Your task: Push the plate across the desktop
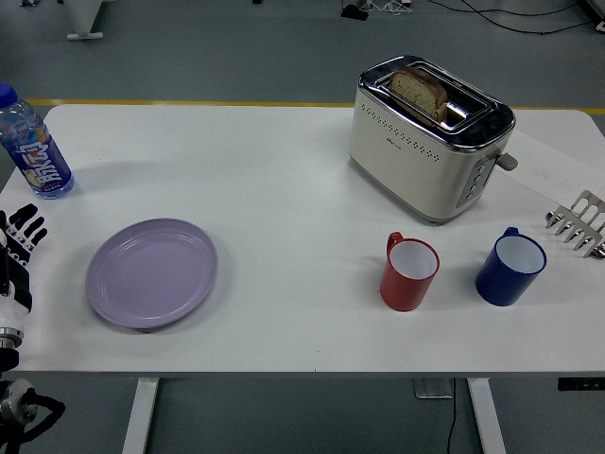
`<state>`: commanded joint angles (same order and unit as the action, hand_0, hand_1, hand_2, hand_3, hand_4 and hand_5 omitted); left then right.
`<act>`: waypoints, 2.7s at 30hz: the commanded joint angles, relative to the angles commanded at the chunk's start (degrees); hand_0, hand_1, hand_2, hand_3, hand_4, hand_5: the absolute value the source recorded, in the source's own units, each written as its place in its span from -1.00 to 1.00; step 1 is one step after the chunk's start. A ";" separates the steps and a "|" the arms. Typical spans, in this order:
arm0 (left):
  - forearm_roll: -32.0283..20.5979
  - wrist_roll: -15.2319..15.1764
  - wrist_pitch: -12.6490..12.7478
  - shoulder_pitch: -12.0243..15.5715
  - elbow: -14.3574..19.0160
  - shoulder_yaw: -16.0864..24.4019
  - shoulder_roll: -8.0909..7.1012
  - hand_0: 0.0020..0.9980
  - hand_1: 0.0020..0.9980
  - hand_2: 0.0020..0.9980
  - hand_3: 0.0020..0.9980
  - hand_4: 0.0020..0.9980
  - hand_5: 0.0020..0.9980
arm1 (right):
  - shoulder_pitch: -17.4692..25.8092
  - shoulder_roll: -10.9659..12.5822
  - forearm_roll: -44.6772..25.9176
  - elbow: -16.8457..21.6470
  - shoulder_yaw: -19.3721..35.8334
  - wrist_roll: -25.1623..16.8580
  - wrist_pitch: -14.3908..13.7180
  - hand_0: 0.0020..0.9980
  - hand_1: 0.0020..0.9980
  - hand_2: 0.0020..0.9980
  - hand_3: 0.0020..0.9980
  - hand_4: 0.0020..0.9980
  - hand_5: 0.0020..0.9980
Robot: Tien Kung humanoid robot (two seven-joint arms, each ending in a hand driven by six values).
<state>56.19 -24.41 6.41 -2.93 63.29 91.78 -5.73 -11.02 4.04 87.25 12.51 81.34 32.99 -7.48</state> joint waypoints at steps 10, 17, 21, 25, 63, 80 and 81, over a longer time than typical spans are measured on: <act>-1.07 -1.09 0.60 -1.13 -1.57 -2.32 1.33 0.60 0.64 0.67 0.50 0.11 1.00 | -0.32 0.07 -0.08 -0.01 -0.22 -0.05 0.09 0.13 0.11 0.37 0.20 -0.38 -0.39; -1.45 -1.34 0.79 -1.56 -2.58 -3.12 2.96 0.63 0.65 0.68 0.51 0.11 1.00 | -0.43 0.19 0.53 -0.05 -0.01 -0.21 0.60 0.13 0.11 0.37 0.20 -0.39 -0.40; -1.71 -1.52 0.71 -1.72 -3.09 -4.11 3.60 0.63 0.65 0.68 0.51 0.11 1.00 | -0.47 0.22 0.84 -0.06 0.15 -0.33 0.76 0.13 0.11 0.37 0.20 -0.39 -0.40; -2.74 -1.64 0.67 -1.75 -3.47 -5.24 3.91 0.62 0.65 0.69 0.51 0.10 1.00 | -0.52 0.21 0.95 -0.08 0.24 -0.38 0.72 0.13 0.11 0.37 0.20 -0.39 -0.39; -9.63 -3.49 1.85 -2.33 -1.88 -10.75 5.73 0.61 0.65 0.69 0.52 0.08 1.00 | -0.49 0.19 1.28 0.00 0.38 -0.23 0.68 0.13 0.11 0.37 0.20 -0.39 -0.39; -9.53 -3.57 1.75 -2.89 -1.23 -14.82 5.73 0.61 0.65 0.69 0.52 0.07 1.00 | 0.07 0.26 1.82 0.07 0.73 -0.19 0.79 0.13 0.11 0.37 0.20 -0.40 -0.37; -9.63 -3.58 1.72 -2.99 -1.35 -15.10 5.73 0.61 0.65 0.69 0.52 0.07 1.00 | 0.07 0.26 1.85 0.07 0.75 -0.19 0.78 0.13 0.11 0.37 0.20 -0.40 -0.37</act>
<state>46.56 -27.98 8.12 -5.92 61.94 76.68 0.00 -10.96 4.30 89.09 12.58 82.08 32.80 -6.70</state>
